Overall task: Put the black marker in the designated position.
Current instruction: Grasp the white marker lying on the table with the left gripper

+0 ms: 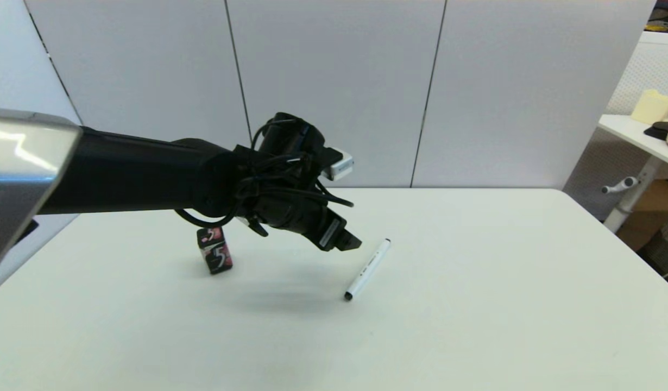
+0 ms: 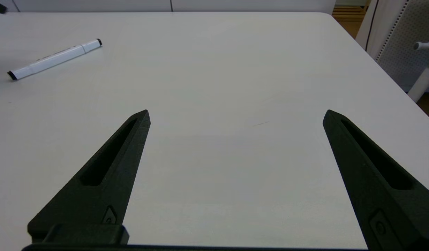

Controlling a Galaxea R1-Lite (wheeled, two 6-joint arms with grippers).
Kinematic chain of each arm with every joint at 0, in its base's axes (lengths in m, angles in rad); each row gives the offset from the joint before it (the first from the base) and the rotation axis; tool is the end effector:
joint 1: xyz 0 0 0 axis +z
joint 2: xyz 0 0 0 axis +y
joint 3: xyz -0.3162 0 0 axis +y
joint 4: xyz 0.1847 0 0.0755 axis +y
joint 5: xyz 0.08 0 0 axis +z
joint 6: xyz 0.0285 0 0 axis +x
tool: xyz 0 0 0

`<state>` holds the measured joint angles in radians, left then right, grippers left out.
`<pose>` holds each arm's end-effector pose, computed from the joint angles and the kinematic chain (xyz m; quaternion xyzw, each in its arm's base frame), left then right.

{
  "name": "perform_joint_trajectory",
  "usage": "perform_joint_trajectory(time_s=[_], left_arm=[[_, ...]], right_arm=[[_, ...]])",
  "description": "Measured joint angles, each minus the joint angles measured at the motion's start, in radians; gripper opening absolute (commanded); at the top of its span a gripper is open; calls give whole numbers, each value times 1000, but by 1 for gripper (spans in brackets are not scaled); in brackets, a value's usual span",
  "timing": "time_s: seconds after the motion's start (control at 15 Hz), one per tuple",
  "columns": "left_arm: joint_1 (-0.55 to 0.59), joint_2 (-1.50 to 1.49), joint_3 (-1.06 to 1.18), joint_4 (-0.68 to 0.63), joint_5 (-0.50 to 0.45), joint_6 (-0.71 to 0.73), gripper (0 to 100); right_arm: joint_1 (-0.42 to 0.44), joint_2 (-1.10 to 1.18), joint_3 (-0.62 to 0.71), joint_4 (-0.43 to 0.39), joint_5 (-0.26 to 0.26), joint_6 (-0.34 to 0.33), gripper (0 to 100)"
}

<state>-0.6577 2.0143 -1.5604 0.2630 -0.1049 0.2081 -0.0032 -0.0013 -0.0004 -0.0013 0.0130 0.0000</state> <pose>0.3278 -0.2569 0.2013 0.1855 0.2995 -0.3816 0.8545 -0.0231 0.0004 0.0757 0.0000 -0.0015 0.0049 1.0000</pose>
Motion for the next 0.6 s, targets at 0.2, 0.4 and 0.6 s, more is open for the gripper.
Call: perform_joint_trajectory(time_s=[0.2,0.4,0.6], left_arm=[[-8,71,-50,2,0,0,100],[-25,113,-80,2,0,1,100],[-57,146,-109,2,1,-9,100]], right_arm=[[0,0,0,0,1,0,100],[0,0,0,0,0,0,100],[0,0,0,0,0,0,100]])
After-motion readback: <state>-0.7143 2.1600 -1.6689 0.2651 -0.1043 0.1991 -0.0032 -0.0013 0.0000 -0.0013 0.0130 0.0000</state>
